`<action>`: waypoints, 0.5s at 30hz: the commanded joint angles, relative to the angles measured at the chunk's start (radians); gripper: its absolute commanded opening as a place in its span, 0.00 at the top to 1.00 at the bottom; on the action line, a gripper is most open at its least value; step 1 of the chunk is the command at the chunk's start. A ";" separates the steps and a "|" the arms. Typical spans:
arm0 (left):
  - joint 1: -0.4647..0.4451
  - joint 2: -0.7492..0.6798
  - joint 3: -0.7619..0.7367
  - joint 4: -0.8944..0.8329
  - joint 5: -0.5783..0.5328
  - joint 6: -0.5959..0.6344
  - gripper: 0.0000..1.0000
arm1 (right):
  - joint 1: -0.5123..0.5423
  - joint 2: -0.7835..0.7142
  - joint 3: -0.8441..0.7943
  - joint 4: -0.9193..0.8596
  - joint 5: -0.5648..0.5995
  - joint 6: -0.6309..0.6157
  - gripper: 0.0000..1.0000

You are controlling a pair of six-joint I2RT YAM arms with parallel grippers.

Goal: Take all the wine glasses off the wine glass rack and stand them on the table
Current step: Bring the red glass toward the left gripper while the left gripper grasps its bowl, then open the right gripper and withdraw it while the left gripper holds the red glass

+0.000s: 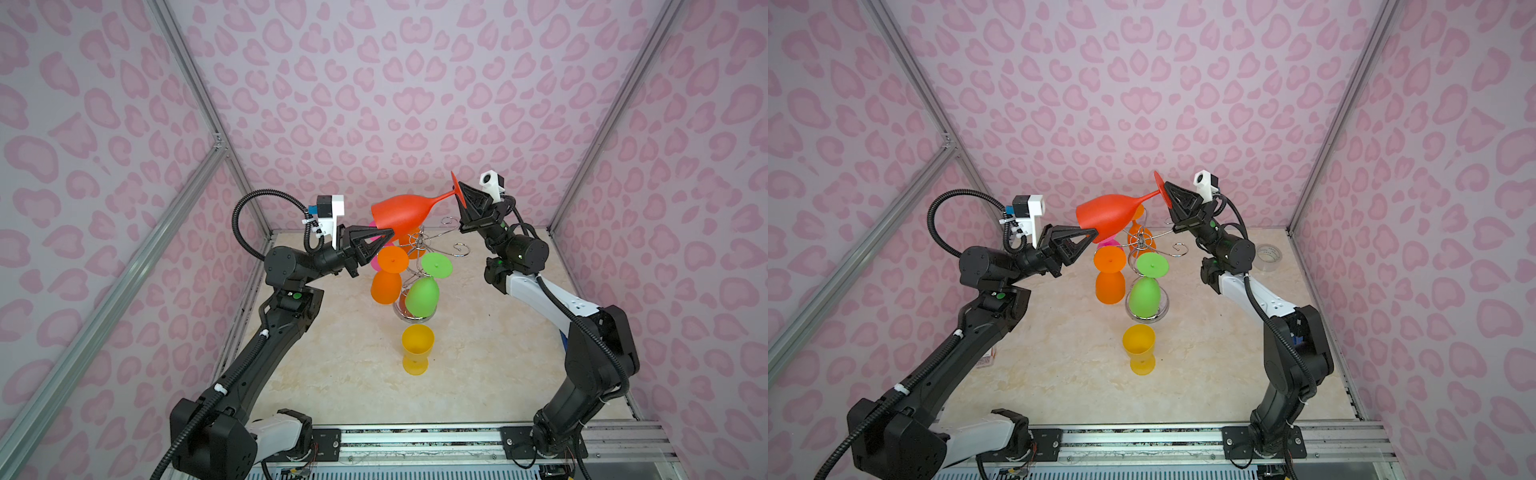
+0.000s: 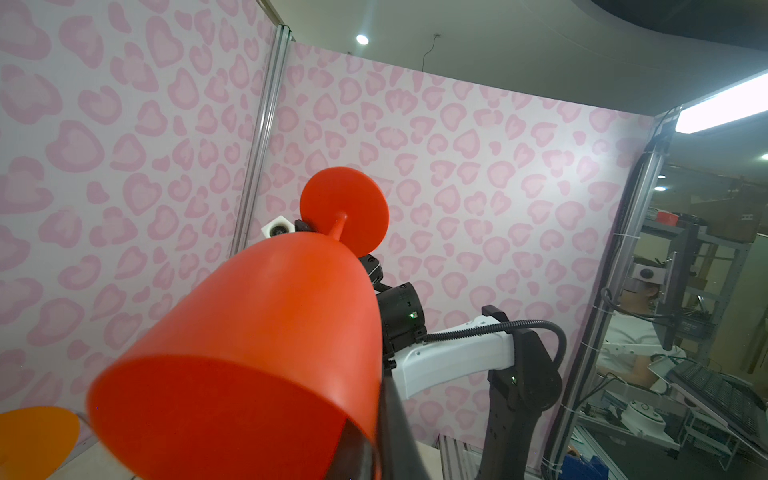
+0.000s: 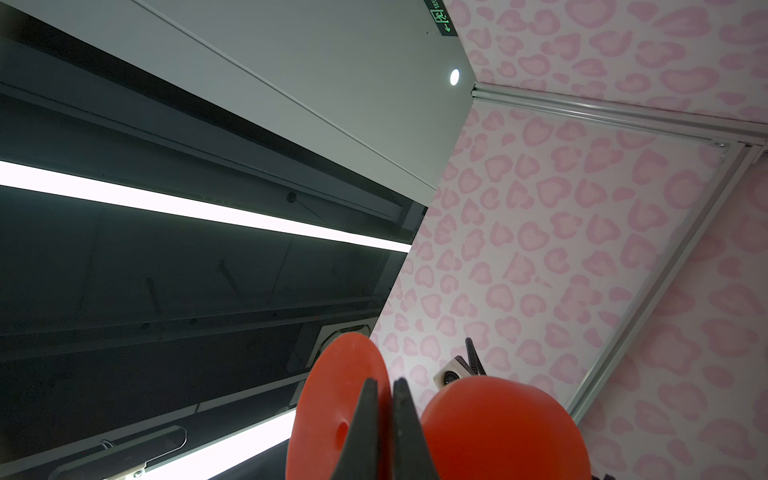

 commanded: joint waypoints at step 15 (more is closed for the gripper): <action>-0.063 -0.114 0.019 -0.116 0.029 0.093 0.98 | -0.151 -0.056 -0.082 0.035 0.001 -0.082 0.51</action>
